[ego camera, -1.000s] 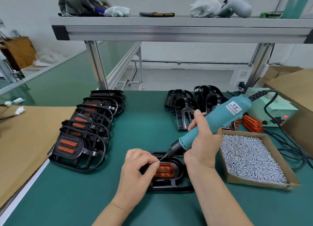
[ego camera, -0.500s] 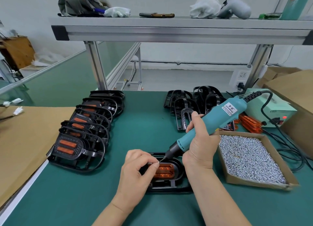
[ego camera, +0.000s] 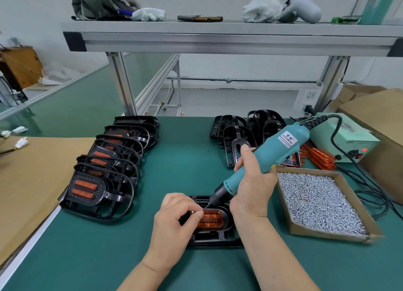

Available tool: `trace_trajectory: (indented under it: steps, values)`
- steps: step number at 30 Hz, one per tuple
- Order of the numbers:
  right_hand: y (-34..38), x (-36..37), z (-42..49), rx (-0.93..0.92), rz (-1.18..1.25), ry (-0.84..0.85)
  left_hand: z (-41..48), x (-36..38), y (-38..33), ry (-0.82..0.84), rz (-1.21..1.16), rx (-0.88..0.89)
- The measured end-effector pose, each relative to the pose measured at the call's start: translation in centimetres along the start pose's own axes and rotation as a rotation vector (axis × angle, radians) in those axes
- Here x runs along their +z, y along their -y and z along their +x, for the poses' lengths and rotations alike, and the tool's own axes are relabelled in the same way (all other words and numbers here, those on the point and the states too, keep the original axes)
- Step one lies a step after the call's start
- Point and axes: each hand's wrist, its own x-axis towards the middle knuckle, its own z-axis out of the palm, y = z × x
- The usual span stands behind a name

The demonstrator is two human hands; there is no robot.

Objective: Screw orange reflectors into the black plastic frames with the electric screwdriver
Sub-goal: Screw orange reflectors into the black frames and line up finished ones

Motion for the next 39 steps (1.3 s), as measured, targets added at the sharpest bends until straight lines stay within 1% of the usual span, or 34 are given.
trace_trajectory:
  steps: [8, 13, 17, 21, 39]
  values:
    - [0.6, -1.1, 0.9, -0.028, -0.046, 0.022, 0.0, 0.2, 0.4, 0.06, 0.028, -0.046]
    - [1.2, -1.8, 1.5, -0.097, -0.121, 0.083, -0.1, 0.4, 0.3, 0.148, 0.055, -0.032]
    - [1.4, -2.0, 1.4, -0.15, -0.169, 0.121, -0.2, 0.5, 0.3, 0.23, 0.137, 0.05]
    - [1.2, -1.9, 0.9, -0.166, -0.215, 0.159, -0.2, 0.7, 0.5, 0.233, 0.17, 0.079]
    - [0.6, -1.3, 0.1, -0.15, -0.251, 0.2, -0.1, 0.7, 0.5, 0.233, 0.144, 0.041]
